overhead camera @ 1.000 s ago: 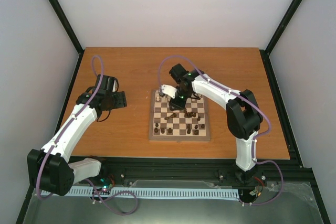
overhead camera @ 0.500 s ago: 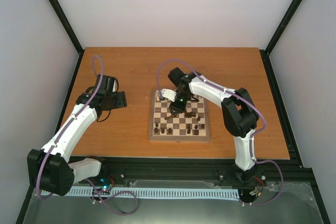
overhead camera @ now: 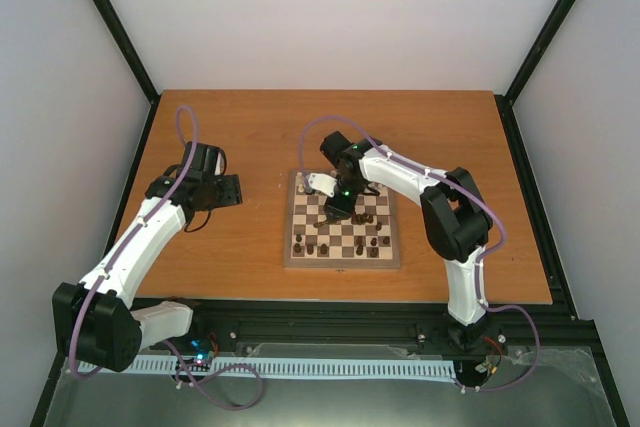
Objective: Set up the chess pieces on the board
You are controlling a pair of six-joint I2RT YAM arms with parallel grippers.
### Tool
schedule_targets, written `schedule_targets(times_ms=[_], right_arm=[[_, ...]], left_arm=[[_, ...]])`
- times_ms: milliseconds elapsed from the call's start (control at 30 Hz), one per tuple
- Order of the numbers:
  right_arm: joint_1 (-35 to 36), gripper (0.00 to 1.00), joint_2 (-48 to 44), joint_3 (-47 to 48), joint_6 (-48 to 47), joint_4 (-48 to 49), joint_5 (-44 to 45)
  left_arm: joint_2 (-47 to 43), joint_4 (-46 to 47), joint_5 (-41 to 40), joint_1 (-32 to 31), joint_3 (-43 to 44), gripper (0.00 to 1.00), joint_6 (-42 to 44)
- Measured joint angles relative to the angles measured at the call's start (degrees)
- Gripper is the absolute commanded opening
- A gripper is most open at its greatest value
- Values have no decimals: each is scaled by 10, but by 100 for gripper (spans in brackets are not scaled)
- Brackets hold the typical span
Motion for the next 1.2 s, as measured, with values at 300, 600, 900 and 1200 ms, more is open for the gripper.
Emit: schedule_targets(times_ms=[300,600,900,1200], right_arm=[[0,20,0,-12,-9,-2,9],[0,8,-1,-15,-11,-1,9],[0,33,-34,-19,-10,0,-3],[0,43,-34,-22,-12,2,-23]], left_arm=[[1,0,2,0,0,70,0],[1,2,12,0,0,67,1],[-12,54,129,1,-18,63,3],[-12,66,165,1,-18,64,6]])
